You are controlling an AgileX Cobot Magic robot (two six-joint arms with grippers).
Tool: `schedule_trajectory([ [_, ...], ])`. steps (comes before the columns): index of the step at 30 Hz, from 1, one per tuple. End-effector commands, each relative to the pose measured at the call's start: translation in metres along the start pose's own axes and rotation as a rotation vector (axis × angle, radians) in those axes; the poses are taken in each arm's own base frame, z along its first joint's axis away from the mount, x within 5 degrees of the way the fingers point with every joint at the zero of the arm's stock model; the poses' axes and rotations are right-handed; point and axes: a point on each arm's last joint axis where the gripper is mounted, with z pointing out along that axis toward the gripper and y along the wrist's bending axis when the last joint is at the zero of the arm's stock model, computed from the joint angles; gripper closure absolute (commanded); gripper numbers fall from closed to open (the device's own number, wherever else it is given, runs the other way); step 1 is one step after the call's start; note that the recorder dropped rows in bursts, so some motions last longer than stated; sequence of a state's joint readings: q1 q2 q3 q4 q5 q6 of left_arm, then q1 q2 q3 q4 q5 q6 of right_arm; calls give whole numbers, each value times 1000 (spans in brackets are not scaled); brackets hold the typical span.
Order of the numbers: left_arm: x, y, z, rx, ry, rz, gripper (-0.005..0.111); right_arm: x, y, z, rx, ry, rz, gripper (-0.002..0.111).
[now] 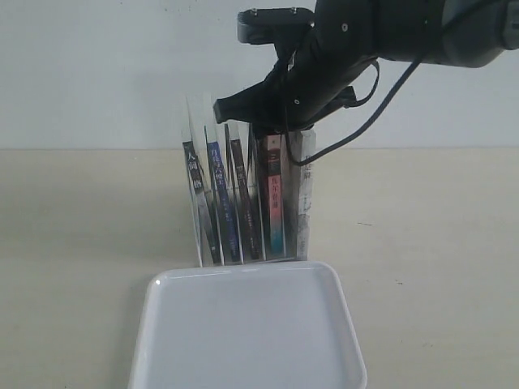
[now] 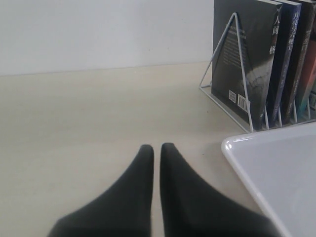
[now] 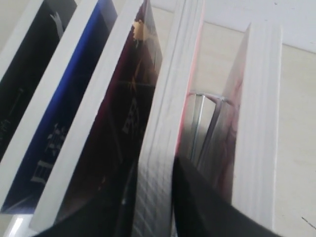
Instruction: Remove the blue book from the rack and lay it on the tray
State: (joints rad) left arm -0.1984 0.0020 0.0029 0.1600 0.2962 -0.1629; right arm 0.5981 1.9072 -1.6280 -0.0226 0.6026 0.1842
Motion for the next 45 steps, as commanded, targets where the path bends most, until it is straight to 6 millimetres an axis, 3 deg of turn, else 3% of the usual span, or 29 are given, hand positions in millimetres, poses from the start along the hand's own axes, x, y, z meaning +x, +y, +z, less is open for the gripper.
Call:
schedule_trajectory([
  [1, -1, 0, 0, -2, -8, 0, 103, -13, 3, -29, -19, -80, -2, 108],
  [9, -1, 0, 0, -2, -8, 0, 103, -25, 3, -62, -12, -158, -27, 108],
  [21, -1, 0, 0, -2, -8, 0, 103, -34, 2, -85, -6, -245, -23, 108],
  [36, -1, 0, 0, -2, -8, 0, 103, -37, 3, -85, -9, -279, -14, 108],
  [45, -1, 0, 0, -2, -8, 0, 103, -28, 2, -42, -9, -231, 13, 108],
])
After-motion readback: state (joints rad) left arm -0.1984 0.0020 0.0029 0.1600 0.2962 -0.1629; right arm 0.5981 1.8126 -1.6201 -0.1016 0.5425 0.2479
